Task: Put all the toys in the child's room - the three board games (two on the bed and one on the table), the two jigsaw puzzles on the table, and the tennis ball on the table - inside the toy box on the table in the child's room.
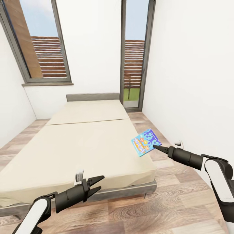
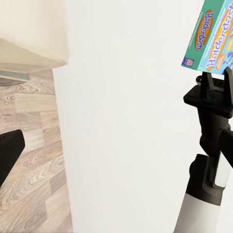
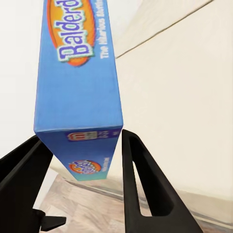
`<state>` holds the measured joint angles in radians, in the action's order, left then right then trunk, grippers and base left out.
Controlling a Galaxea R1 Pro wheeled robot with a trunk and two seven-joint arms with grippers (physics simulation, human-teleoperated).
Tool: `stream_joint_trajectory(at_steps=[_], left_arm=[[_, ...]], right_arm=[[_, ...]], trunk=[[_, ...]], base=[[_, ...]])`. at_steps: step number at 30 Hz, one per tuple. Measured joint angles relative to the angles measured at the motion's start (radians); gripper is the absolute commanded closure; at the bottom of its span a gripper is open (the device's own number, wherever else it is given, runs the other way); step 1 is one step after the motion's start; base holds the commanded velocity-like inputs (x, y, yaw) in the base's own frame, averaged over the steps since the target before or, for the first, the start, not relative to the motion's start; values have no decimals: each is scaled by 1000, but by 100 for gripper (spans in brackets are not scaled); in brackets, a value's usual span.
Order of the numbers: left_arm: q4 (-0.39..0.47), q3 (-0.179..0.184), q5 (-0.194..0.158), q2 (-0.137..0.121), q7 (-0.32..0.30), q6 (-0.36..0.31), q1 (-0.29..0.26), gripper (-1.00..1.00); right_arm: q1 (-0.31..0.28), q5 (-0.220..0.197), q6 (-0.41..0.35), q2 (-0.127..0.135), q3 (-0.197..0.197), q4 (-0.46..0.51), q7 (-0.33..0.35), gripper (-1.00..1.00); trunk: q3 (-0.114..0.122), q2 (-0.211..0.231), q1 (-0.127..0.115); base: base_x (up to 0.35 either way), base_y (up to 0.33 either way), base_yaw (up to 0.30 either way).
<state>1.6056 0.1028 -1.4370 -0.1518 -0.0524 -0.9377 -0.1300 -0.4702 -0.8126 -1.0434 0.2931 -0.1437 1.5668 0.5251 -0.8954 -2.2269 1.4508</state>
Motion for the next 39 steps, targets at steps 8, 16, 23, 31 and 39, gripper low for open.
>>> stream_joint_trajectory(at_steps=[8,16,23,31,39], left_arm=[[-6,-6,28,-1,-7,7,4,-100],[-15,-8,79,4,-7,26,5,-100],[-39,-2,113,18,-7,71,3,-100],[-62,2,146,31,-9,111,1,-100],[-66,3,151,35,-11,119,1,-100]], right_arm=[[0,0,0,0,2,0,0,100],[0,0,0,4,3,0,0,100],[0,-1,0,7,3,1,1,100],[1,-2,0,9,2,11,5,100],[5,-2,0,9,-1,22,8,100]], trunk=[[38,56,-31],[76,112,-61],[109,161,-88],[147,217,-119],[183,273,-150]], base=[[0,0,0],[0,0,0],[0,0,0],[0,0,0],[0,0,0]])
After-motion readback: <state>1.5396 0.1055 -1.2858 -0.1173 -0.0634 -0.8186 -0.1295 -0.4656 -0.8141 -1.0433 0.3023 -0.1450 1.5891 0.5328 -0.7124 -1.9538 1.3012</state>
